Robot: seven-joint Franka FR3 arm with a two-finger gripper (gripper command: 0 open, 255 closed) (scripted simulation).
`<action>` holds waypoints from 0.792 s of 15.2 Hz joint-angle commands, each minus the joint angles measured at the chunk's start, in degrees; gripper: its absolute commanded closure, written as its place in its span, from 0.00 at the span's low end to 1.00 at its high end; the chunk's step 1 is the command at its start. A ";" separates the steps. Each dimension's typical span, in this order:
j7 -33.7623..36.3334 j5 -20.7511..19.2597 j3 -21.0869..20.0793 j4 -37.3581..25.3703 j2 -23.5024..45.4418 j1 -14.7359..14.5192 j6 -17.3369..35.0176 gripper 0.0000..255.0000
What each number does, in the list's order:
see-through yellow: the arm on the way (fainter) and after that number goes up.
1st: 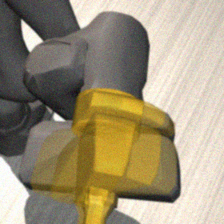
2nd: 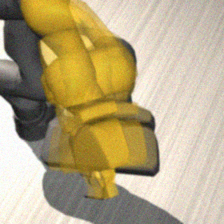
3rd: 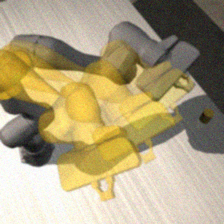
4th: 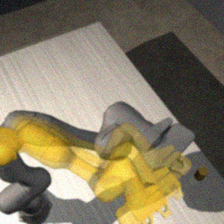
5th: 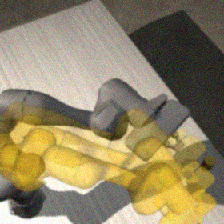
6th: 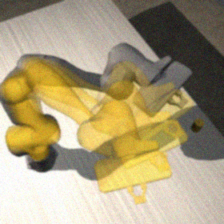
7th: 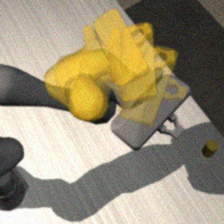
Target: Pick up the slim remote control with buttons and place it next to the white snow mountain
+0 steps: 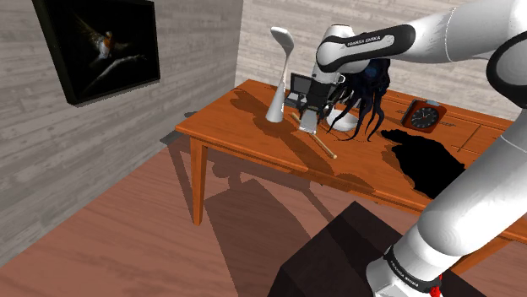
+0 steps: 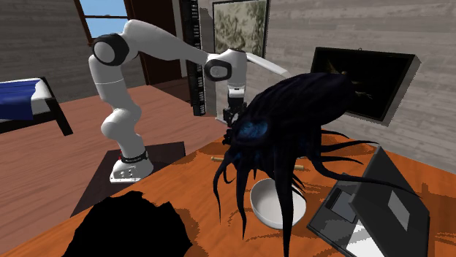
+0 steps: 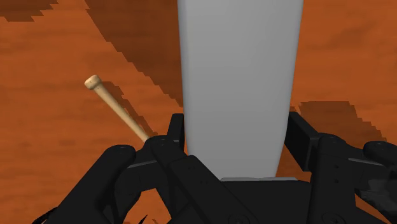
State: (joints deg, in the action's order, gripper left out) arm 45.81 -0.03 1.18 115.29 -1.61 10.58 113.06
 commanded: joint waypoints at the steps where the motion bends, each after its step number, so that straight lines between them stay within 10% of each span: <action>1: -0.04 -0.02 0.02 -0.88 -0.61 0.02 -1.50 1.00; 12: -7.53 -1.65 4.52 11.15 -13.47 3.81 -2.26 1.00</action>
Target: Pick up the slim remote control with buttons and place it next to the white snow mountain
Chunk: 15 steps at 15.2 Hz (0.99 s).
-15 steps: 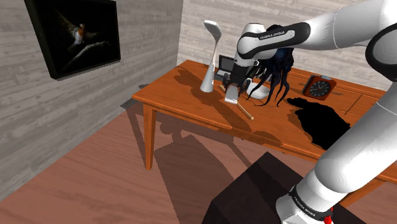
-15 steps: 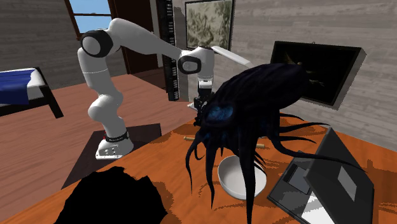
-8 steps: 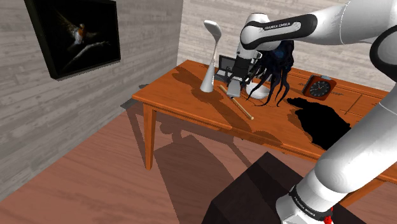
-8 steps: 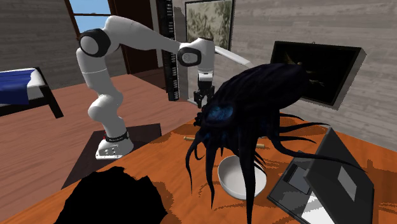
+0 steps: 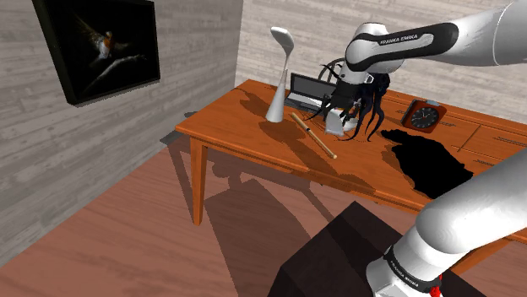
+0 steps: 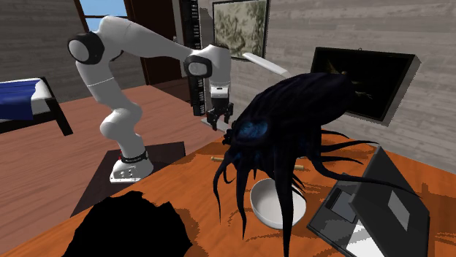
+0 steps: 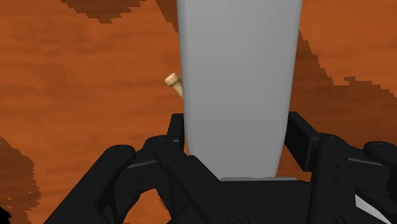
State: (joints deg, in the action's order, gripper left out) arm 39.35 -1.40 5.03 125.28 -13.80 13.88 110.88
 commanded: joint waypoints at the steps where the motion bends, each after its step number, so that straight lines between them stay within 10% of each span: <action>1: -2.05 -0.63 1.32 2.54 -2.72 1.03 -0.12 1.00; 15: -17.31 -8.78 12.49 15.09 -19.04 10.04 -2.96 1.00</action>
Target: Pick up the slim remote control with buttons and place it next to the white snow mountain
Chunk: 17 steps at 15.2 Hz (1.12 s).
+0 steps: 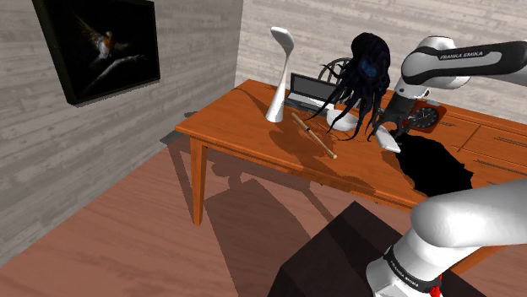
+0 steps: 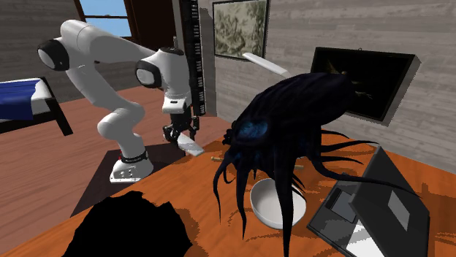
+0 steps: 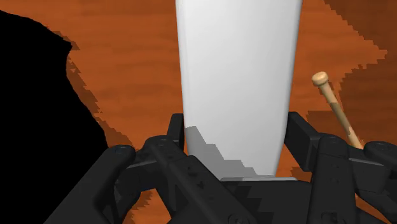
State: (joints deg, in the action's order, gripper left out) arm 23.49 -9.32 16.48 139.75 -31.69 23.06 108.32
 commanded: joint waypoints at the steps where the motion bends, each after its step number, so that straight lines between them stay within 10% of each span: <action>1: -2.67 -1.60 1.98 1.02 -1.94 1.60 -0.67 1.00; 17: -24.43 -12.79 19.61 -1.73 -5.40 11.44 -3.27 1.00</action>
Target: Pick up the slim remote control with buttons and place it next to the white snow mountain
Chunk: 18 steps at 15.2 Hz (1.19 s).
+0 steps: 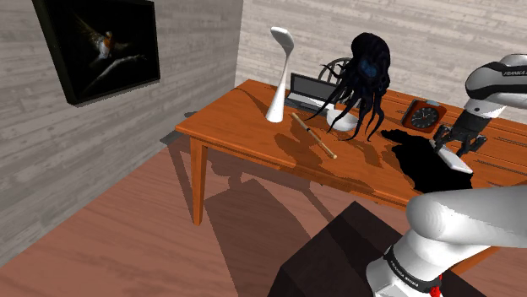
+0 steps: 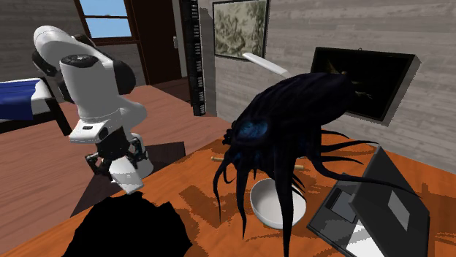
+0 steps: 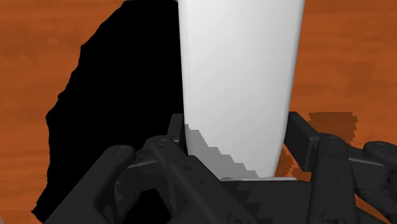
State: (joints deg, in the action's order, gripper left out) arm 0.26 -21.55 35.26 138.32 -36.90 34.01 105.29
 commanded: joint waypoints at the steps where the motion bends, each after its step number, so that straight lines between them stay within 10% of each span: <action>1: -2.67 -1.05 2.11 -1.01 0.19 0.81 -0.23 1.00; 11: -18.17 -2.82 16.92 -11.40 7.60 0.43 0.92 1.00; 18: -31.30 1.85 33.23 -21.99 17.41 -6.44 2.53 1.00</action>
State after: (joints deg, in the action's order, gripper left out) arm -28.94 -21.07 65.69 118.52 -21.47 29.34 107.87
